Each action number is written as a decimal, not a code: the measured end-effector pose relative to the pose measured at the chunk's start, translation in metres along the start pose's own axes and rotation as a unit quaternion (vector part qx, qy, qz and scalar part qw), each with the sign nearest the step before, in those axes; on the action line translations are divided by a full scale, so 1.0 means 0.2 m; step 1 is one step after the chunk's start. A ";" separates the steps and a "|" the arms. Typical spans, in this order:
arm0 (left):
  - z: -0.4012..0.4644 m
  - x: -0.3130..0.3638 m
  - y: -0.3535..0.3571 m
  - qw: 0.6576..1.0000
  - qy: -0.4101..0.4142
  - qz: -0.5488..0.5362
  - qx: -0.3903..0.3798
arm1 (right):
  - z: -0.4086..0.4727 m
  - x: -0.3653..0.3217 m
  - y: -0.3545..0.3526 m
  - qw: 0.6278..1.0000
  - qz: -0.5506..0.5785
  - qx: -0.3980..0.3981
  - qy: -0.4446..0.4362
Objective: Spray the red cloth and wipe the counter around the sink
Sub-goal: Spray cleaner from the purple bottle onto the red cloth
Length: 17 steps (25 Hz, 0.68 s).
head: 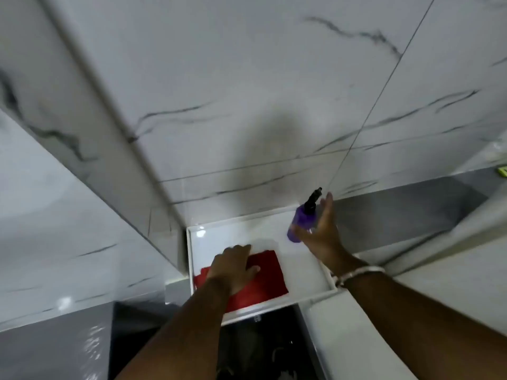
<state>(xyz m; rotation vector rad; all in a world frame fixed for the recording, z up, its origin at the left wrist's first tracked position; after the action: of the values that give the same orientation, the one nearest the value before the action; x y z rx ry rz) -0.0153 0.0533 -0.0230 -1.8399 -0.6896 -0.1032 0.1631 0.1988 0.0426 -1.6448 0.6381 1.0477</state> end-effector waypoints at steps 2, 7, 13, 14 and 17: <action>0.08 0.04 0.04 0.998 0.021 0.053 -0.001 | 0.07 -0.01 0.08 0.998 0.058 -0.033 0.012; 0.17 0.13 0.12 0.992 0.054 0.085 -0.080 | 0.11 0.02 0.13 0.994 0.103 -0.030 0.007; 0.11 -0.02 0.04 0.956 0.002 -0.254 -0.148 | -0.04 -0.06 -0.03 0.988 0.147 -0.040 -0.017; 0.07 -0.06 -0.02 0.922 -0.025 -0.366 -0.125 | -0.07 -0.07 -0.05 0.988 0.149 -0.038 -0.018; -0.02 -0.18 -0.18 0.761 -0.130 -0.635 -0.026 | -0.13 -0.19 -0.06 0.983 0.159 -0.084 -0.047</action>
<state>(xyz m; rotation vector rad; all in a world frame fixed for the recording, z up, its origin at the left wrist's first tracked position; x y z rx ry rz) -0.0619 0.0418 -0.0055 -1.1148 -2.0526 -0.7585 0.1624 0.1738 0.0837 -1.6593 0.7854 1.4349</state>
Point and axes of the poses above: each hand's wrist, its own z-axis towards the middle knuckle, its own y-axis out of the palm, x = y × z, the point moved 6 cm from there along z, towards the middle knuckle, and after that the axes turned 1 degree about -z, right-handed, at the moved point
